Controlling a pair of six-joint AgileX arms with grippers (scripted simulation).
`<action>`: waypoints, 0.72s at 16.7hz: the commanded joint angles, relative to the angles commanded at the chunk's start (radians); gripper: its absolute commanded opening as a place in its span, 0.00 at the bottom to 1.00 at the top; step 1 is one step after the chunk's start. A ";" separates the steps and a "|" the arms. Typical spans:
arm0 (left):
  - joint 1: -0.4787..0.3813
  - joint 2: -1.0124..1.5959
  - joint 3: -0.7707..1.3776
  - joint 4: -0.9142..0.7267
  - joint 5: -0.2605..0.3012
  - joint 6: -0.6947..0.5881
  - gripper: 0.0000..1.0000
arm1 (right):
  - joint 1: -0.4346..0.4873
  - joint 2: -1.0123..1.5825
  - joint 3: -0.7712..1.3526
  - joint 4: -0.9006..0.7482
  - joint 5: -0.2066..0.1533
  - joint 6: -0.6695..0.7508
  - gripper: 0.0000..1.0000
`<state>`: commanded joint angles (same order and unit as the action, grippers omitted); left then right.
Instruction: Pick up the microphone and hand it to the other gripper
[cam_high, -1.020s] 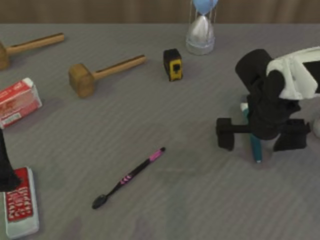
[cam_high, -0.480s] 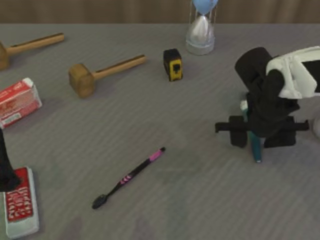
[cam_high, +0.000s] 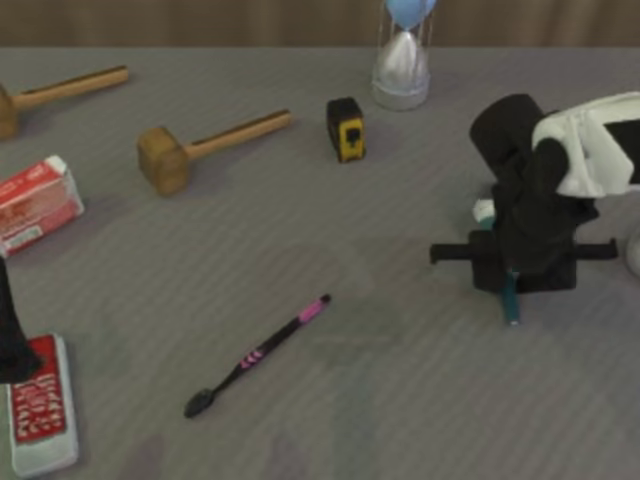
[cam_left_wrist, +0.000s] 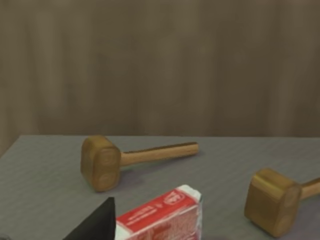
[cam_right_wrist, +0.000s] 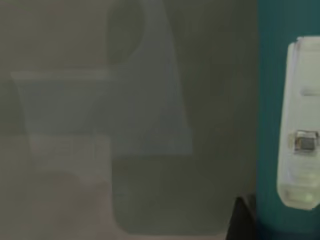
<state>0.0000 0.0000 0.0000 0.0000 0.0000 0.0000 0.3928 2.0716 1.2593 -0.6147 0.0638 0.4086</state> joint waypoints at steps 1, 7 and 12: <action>0.000 0.000 0.000 0.000 0.000 0.000 1.00 | 0.001 -0.001 -0.002 0.011 -0.004 -0.003 0.00; 0.000 0.000 0.000 0.000 0.000 0.000 1.00 | 0.001 -0.051 -0.066 0.281 -0.087 -0.073 0.00; 0.000 0.000 0.000 0.000 0.000 0.000 1.00 | -0.001 -0.136 -0.184 0.715 -0.212 -0.179 0.00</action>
<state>0.0000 0.0000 0.0000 0.0000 0.0000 0.0000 0.3920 1.9353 1.0756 0.1002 -0.1480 0.2300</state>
